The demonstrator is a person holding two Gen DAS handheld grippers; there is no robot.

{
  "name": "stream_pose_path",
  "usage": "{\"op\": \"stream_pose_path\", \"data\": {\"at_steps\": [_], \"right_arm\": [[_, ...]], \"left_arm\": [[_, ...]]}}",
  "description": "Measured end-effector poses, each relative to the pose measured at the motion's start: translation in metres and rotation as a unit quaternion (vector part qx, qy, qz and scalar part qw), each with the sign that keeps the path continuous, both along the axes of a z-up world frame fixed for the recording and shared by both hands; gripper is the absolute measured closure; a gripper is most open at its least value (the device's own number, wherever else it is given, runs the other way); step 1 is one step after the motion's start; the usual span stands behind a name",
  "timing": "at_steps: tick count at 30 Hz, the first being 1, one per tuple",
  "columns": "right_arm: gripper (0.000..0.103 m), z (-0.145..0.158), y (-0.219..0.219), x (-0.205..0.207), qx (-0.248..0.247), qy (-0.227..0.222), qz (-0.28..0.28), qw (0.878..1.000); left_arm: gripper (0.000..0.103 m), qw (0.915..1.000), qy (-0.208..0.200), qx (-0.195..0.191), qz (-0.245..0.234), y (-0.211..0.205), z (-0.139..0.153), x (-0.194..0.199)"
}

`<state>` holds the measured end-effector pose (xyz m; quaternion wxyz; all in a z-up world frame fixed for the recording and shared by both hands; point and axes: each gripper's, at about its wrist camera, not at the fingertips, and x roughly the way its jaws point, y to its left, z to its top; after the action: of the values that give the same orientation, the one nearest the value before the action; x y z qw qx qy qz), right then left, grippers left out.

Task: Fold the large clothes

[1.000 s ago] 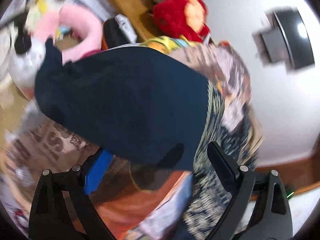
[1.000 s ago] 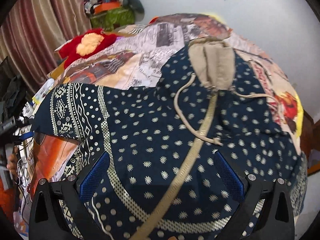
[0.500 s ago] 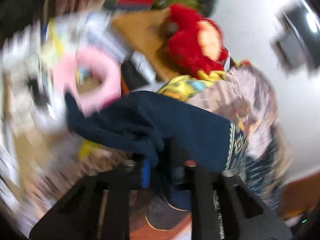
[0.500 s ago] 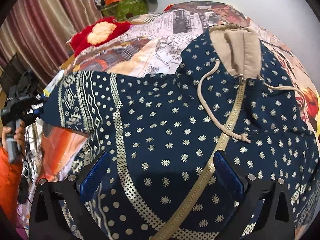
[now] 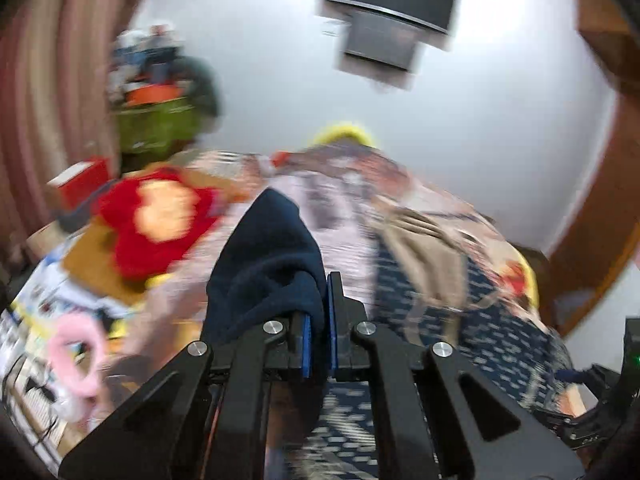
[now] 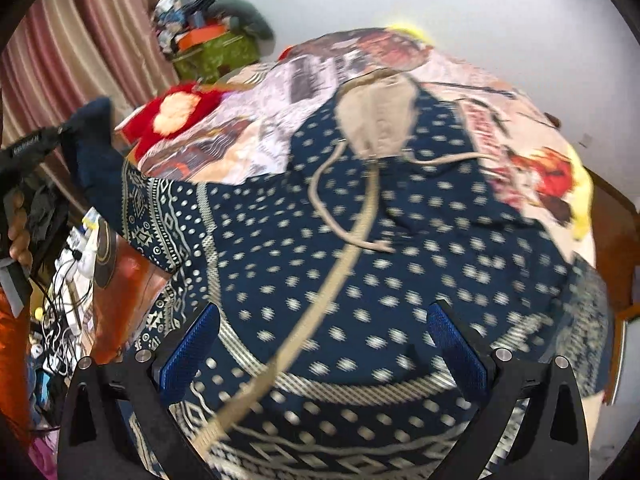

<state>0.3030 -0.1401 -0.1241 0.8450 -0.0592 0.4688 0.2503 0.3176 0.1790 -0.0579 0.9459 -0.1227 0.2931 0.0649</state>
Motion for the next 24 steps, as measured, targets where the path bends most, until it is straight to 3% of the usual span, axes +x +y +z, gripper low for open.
{"op": "stream_pose_path", "data": {"at_steps": [5,9,14,18,20,24], "right_arm": [[0.0,0.013,-0.05,-0.009,0.005,-0.011,-0.037,0.999],[0.0,0.013,-0.083,-0.014,-0.004,-0.007,-0.062,0.998],[0.0,0.004,-0.108,-0.019,0.004,0.012,-0.082,0.997],[0.0,-0.008,-0.106,-0.017,0.008,0.034,-0.081,0.996],[0.0,-0.014,-0.098,-0.014,0.006,0.043,-0.077,0.996],[0.0,-0.021,-0.074,-0.008,0.007,0.052,-0.058,0.997]], "left_arm": [[0.097,0.9934,0.048,0.001,-0.104,-0.091,-0.031,0.031],[0.097,0.9746,0.143,-0.028,-0.17,-0.154,-0.093,0.048],[0.097,0.9549,0.211,-0.033,-0.207,-0.193,-0.143,0.031],[0.093,0.9528,0.207,-0.012,-0.222,-0.191,-0.143,0.003],[0.077,0.9552,0.2,-0.013,-0.218,-0.18,-0.137,-0.006],[0.06,0.9683,0.179,-0.017,-0.174,-0.13,-0.128,-0.04]]}}
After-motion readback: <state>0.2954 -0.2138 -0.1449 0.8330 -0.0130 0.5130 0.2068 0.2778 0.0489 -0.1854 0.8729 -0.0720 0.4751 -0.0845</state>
